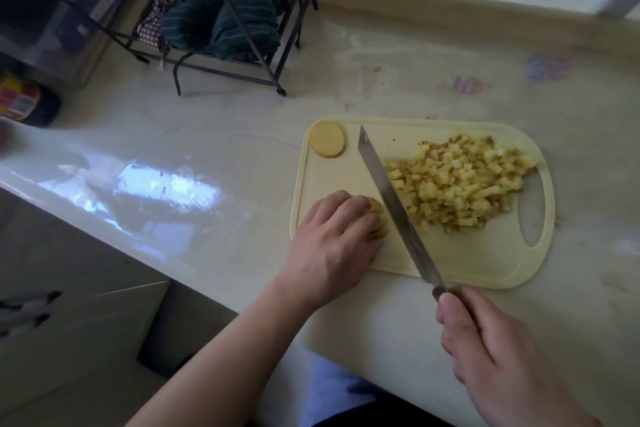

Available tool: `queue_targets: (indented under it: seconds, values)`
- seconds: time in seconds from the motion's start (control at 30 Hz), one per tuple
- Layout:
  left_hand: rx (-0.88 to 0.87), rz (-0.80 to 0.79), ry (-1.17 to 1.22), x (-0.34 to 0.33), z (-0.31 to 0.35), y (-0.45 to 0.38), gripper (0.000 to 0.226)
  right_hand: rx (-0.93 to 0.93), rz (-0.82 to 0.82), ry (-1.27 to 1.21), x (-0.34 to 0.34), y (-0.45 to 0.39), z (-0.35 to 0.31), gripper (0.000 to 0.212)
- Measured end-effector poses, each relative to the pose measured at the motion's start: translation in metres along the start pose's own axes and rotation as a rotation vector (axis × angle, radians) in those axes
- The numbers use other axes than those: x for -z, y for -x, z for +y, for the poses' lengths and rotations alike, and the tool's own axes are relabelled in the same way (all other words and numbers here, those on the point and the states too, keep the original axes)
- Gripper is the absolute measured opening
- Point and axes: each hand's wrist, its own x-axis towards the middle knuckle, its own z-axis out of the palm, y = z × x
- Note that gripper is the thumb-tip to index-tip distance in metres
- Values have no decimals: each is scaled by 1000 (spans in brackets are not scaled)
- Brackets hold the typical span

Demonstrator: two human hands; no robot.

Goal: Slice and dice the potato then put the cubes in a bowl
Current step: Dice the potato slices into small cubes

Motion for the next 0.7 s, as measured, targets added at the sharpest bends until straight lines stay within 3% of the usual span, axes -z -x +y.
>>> queue_targets:
  seconds: [0.2,0.5,0.7]
  values:
    - [-67,32,98,-2,-7,-3,6,-5,-17,17,0,12,-5,47]
    - [121,66,126,-10,3,0,4,8,-10,36,-2,13,-8,40]
    - [136,32,169,-8,1,-2,4,-21,2,38,-2,11,-6,36]
